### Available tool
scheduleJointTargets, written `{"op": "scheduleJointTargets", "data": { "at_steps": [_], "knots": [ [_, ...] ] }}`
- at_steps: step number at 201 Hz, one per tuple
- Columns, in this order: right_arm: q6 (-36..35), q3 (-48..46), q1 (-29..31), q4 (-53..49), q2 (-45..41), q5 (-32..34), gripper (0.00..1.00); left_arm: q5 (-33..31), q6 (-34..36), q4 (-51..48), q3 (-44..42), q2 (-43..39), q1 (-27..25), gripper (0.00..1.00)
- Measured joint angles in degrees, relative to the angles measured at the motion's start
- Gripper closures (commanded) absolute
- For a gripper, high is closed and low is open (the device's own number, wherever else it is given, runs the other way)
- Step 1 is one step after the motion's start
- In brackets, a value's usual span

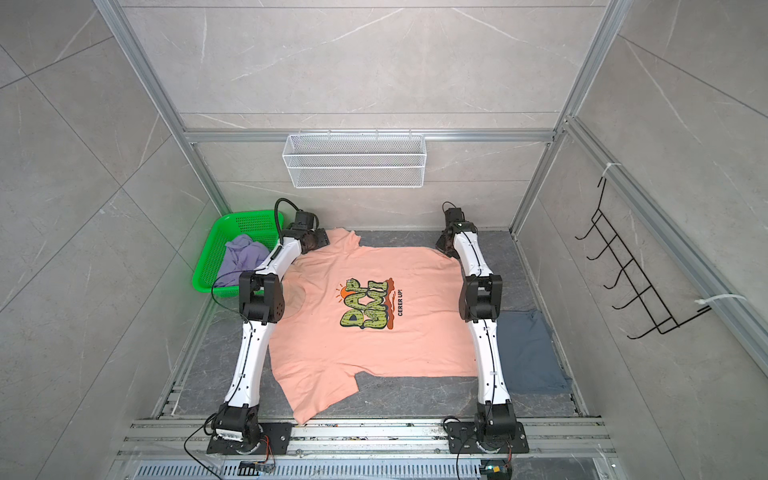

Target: Fold and stack the t-shirts

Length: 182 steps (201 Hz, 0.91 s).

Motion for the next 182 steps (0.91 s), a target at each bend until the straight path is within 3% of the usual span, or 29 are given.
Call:
{"op": "scheduleJointTargets", "data": {
  "at_steps": [34, 90, 115, 182],
  "knots": [
    [-0.2, -0.15, 0.02, -0.68, -0.26, -0.85, 1.0, 0.13, -0.42, 0.63, -0.74, -0.02, -0.61, 0.58],
    [-1.11, -0.17, 0.02, -0.92, -0.9, -1.68, 1.0, 0.52, -0.72, 1.25, -1.36, -0.04, -0.31, 0.81],
    [-1.68, -0.17, 0.0, -0.87, -2.1, -2.34, 1.0, 0.57, -0.9, 1.99, -2.75, -0.7, 0.02, 1.0],
    [-4.31, -0.17, 0.02, 1.29, -8.68, -4.35, 1.0, 2.12, -1.36, 6.03, -14.64, -9.27, 1.64, 1.0]
  ]
}}
